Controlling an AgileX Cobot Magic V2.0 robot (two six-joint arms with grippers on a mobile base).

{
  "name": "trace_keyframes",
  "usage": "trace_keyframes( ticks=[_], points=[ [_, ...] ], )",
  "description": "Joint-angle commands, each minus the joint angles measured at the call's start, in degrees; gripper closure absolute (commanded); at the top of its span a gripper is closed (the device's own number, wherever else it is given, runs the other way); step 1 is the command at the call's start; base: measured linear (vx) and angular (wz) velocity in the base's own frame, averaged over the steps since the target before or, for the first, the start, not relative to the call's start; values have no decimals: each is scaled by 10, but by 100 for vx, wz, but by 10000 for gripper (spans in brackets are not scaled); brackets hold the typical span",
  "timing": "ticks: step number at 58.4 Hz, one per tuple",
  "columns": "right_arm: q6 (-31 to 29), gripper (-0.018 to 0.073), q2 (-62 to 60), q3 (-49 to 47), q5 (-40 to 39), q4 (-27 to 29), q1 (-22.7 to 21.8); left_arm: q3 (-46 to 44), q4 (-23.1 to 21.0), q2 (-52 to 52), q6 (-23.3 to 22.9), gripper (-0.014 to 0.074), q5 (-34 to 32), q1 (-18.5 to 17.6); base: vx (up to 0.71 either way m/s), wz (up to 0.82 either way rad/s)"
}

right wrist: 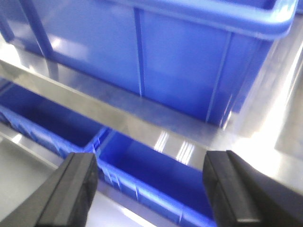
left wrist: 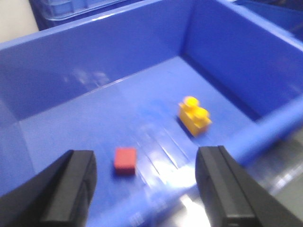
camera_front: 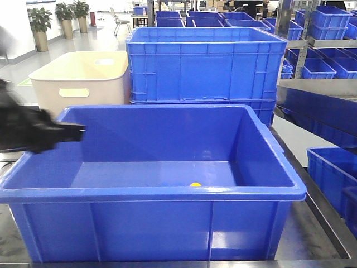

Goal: Pick red and yellow blocks into blue bin

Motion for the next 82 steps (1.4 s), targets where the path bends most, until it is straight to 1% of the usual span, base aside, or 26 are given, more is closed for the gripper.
trace_keyframes(
  ticks=[1, 13, 21, 30, 36, 40, 42, 47, 51, 60, 62, 69, 82],
  points=[
    [-5, 47, 0, -16, -25, -2, 0, 13, -20, -67, -3, 80, 2, -1, 0, 0],
    [-5, 47, 0, -16, -19, -2, 0, 168, -27, -219, -3, 107, -30, -1, 0, 0],
    [-5, 47, 0, -16, -15, -2, 0, 274, -27, -306, -5, 116, -31, -1, 0, 0],
    [-10, 47, 0, -16, -4, -4, 0, 375, -27, -359, -5, 116, -34, -1, 0, 0],
    [-25, 62, 0, -16, -4, -4, 0, 426, -25, -369, -5, 116, -55, -1, 0, 0],
    [-31, 98, 0, -16, -1, -4, 0, 446, -24, -368, -7, 134, -76, -1, 0, 0],
    [-31, 134, 0, -16, 0, -4, 0, 454, -22, -368, -14, 149, -91, -1, 0, 0],
    [-31, 241, 0, -16, 5, -4, 0, 469, -4, -368, -48, 209, -128, -1, 0, 0],
    [-31, 337, 0, -16, 11, -4, 0, 474, 10, -368, -65, 269, -146, -1, 0, 0],
    [-30, 549, 0, -16, 13, 0, 0, 474, 23, -368, -65, 445, -154, -1, 0, 0],
    [-30, 576, 0, -16, 13, -1, 0, 474, 24, -368, -65, 484, -154, -1, 0, 0],
    [-29, 575, 0, -16, 12, -1, 0, 474, 29, -368, -64, 602, -154, -1, 0, 0],
    [-29, 572, 0, -16, 12, -1, 0, 474, 29, -368, -63, 605, -153, -1, 0, 0]
  ],
)
